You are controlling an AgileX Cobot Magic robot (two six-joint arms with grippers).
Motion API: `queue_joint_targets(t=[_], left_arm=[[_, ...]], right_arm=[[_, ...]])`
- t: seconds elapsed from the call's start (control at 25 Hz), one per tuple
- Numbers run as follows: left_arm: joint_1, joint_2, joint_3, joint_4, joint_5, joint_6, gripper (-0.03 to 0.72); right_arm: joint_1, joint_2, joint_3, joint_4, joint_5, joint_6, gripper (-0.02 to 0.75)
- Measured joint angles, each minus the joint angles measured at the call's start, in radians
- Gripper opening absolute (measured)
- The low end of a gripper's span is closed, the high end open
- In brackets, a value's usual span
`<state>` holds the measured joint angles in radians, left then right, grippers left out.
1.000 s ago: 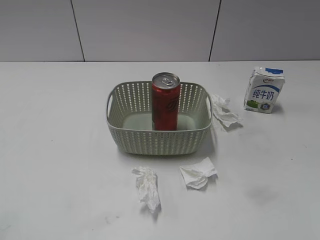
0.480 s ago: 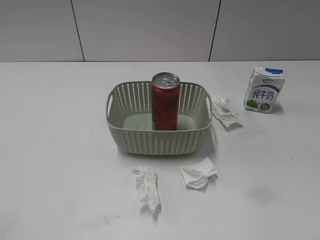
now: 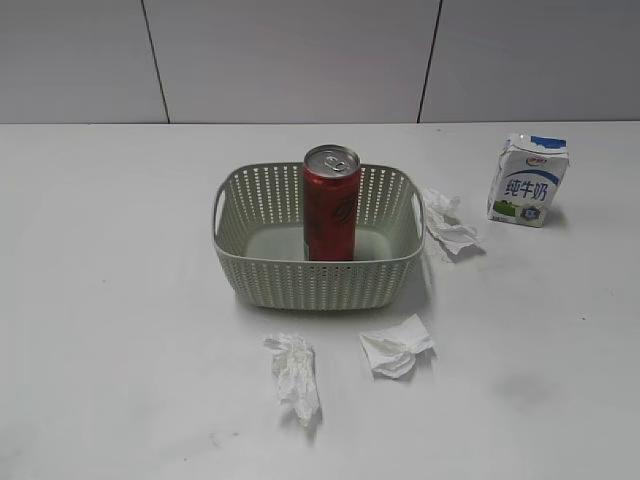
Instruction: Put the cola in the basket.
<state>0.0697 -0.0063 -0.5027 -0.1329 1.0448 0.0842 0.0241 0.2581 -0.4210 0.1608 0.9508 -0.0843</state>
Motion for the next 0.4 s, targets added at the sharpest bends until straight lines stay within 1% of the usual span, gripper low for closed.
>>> queue_joint_targets(t=[0.4], left_arm=[[0.000, 0.000, 0.000, 0.000, 0.000, 0.000, 0.239]], right_arm=[[0.000, -0.232, 0.001, 0.001, -0.001, -0.001, 0.585]])
